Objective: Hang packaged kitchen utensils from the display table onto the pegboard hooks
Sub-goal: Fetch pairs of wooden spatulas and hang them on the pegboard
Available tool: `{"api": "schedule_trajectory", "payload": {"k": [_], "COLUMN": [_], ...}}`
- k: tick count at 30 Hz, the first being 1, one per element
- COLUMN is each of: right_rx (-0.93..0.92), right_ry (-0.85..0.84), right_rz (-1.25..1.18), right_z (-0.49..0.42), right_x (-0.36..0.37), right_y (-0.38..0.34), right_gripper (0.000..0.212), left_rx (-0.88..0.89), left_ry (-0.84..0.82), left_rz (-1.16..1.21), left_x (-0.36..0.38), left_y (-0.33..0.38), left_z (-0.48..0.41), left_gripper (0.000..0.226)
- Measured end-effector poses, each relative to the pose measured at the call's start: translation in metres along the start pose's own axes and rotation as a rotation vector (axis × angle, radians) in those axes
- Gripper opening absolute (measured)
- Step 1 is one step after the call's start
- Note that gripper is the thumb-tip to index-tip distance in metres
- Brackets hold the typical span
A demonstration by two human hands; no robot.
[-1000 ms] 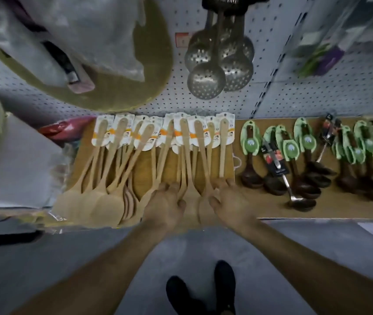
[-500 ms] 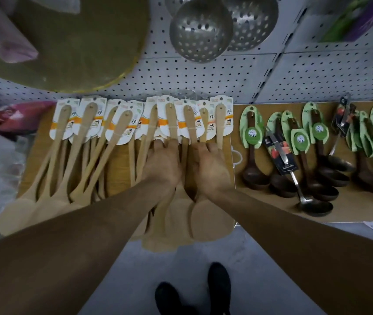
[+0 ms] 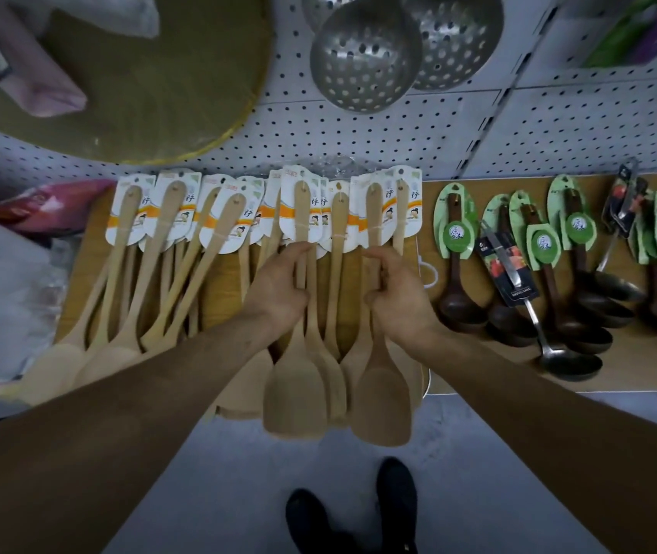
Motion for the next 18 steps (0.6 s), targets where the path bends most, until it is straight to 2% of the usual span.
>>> {"api": "schedule_trajectory", "payload": {"k": [5,9,11,18], "right_rx": [0.05,0.094,0.127,0.094], "right_ry": [-0.009,-0.002,0.017,0.169], "right_rz": [-0.199,-0.345,-0.387,-0.387], "right_z": [0.028,0.062,0.082,0.163], "right_x": [-0.017,-0.035,-0.053,-0.163], "right_y": [0.007,0.003,0.002,-0.009], "right_gripper": [0.066,0.054,0.055,0.058], "left_rx": [-0.025,0.017,0.041,0.21], "left_ry": [-0.033,-0.066,-0.104,-0.221], "left_rz": [0.252,0.295,0.314,0.32], "left_x": [-0.016,-0.026,-0.026,-0.03], "left_y": [0.0,0.015,0.028,0.107], "left_z": [0.03,0.065,0.082,0.156], "left_gripper": [0.068,0.052,0.048,0.068]}}
Point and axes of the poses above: each hand's wrist, its own z-axis away from the middle knuckle, its own x-axis out of the palm, y = z × x, the point moved 9 cm from there along -z, towards the middle knuckle, and after that the axes turned 12 degrees about y, right-handed, at the moved point
